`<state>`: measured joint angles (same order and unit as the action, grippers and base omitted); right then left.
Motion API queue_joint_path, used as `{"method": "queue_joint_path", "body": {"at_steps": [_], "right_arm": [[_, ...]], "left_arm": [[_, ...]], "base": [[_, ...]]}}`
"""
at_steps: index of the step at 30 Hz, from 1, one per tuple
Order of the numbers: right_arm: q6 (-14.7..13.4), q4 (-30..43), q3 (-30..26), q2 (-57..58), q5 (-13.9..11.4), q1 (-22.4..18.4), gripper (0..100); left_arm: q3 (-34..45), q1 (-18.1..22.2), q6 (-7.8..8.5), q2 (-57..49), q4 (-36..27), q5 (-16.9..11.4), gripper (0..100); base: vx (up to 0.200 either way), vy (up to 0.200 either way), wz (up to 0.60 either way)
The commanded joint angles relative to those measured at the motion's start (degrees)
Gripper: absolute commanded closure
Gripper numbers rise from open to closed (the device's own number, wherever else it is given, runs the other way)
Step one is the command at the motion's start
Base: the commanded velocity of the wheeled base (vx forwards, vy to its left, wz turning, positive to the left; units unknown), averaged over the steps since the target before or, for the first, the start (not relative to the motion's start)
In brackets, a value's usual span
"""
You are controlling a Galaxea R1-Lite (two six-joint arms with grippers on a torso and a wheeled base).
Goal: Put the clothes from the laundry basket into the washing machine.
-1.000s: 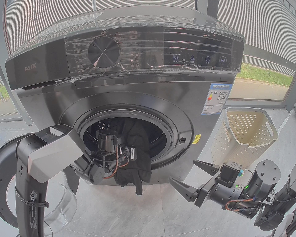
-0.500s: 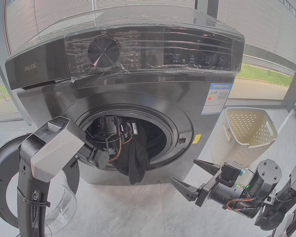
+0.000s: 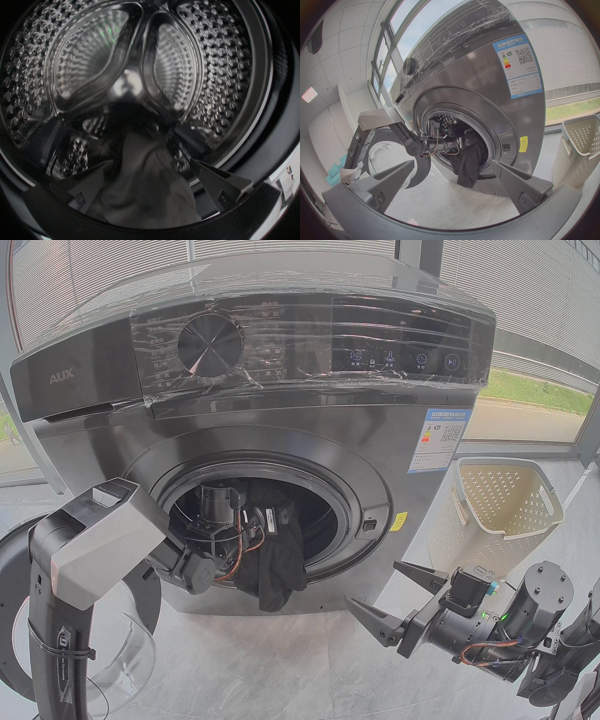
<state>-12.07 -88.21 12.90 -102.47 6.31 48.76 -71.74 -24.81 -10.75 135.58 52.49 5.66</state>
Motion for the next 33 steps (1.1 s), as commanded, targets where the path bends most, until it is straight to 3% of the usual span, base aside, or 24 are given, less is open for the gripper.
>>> {"method": "queue_joint_path", "body": {"at_steps": [1, 3, 7, 17, 18, 25, 33], "right_arm": [[0.0, 0.0, 0.0, 0.0, 0.0, 0.2, 0], [0.0, 0.0, 0.0, 0.0, 0.0, 0.2, 0], [0.0, 0.0, 0.0, 0.0, 0.0, 0.2, 0], [0.0, 0.0, 0.0, 0.1, 0.0, 0.1, 0], [0.0, 0.0, 0.0, 0.2, 0.0, 0.1, 0], [0.0, 0.0, 0.0, 0.4, 0.0, 0.2, 0], [0.0, 0.0, 0.1, 0.4, 0.0, 0.2, 0]], "left_arm": [[9.3, -1.4, 0.47, -6.7, -4.2, -2.8, 0], [11.3, -1.8, 0.73, -7.4, -4.5, -3.9, 0], [15.0, -2.0, 3.90, -6.3, -4.8, -4.3, 0], [11.2, -0.1, 4.69, 1.3, -3.9, -4.0, 0], [10.9, 0.2, 4.69, 1.7, -3.9, -4.0, 100], [8.9, 0.5, 3.98, 1.8, -2.6, -3.7, 100], [-3.7, 1.5, 0.29, 2.0, 2.1, 1.2, 100]], "base": [[0.000, 0.000, 0.00], [0.000, 0.000, 0.00], [0.000, 0.000, 0.00], [0.000, 0.000, 0.00], [0.000, 0.000, 0.00], [0.000, 0.000, 0.00], [0.000, 0.000, 0.00]]}}
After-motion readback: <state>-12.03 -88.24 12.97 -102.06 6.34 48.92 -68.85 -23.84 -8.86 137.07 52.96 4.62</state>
